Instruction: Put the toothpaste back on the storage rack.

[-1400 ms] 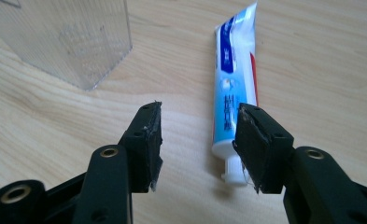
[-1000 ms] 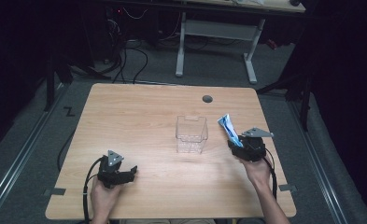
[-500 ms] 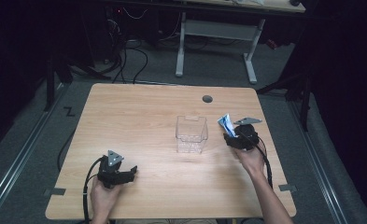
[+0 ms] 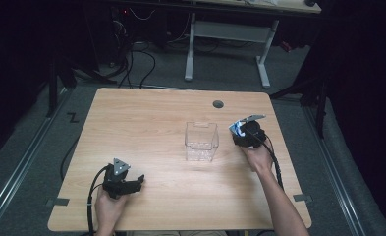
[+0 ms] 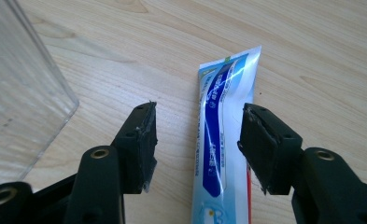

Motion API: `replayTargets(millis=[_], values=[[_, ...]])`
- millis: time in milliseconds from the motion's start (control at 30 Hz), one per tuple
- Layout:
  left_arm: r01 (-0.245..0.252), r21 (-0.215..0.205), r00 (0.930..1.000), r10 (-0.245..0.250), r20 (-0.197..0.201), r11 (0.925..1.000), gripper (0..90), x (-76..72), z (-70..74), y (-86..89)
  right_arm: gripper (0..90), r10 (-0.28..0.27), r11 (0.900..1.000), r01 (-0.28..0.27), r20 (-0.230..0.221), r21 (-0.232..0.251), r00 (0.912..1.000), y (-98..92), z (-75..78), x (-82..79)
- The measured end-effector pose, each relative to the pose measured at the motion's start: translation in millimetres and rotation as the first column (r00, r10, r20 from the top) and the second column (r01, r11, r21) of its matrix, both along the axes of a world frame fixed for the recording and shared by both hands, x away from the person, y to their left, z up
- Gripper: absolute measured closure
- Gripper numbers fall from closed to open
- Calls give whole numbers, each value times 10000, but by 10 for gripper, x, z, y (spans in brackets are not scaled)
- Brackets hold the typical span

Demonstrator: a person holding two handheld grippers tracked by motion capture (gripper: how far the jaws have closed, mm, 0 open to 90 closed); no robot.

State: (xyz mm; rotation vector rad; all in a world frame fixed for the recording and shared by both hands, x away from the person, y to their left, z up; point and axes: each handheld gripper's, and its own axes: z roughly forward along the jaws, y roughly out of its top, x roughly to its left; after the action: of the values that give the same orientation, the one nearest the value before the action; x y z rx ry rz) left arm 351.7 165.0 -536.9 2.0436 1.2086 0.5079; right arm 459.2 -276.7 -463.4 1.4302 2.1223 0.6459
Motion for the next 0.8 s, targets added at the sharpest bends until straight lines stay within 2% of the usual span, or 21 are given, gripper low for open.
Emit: replayTargets(millis=[233, 267, 433, 467, 700, 800], values=[[-2, -2, 10000, 2, 3, 10000, 188, 0, 0, 0, 468, -214, 9997, 210, -311, -117, 9993, 8, -76, 112], [1, 3, 10000, -1, 2, 10000, 188, 0, 0, 0, 466, -269, 9993, 258, -471, -254, 9985, 10, -100, 150], [0, 0, 10000, 0, 3, 10000, 188, 0, 0, 0, 465, -346, 9988, 326, -559, -374, 9978, 10, -125, 207], [0, 2, 10000, 0, 2, 10000, 188, 0, 0, 0, 464, -377, 9984, 345, -701, -453, 9968, 18, -145, 235], [-2, -1, 10000, 2, 2, 10000, 189, 0, 0, 0, 471, -489, 9975, 437, -952, -557, 9943, 40, -197, 315], [-2, 1, 10000, 2, 2, 10000, 189, 0, 0, 0, 480, -763, 9955, 691, -1167, -649, 9902, 31, -242, 343]])
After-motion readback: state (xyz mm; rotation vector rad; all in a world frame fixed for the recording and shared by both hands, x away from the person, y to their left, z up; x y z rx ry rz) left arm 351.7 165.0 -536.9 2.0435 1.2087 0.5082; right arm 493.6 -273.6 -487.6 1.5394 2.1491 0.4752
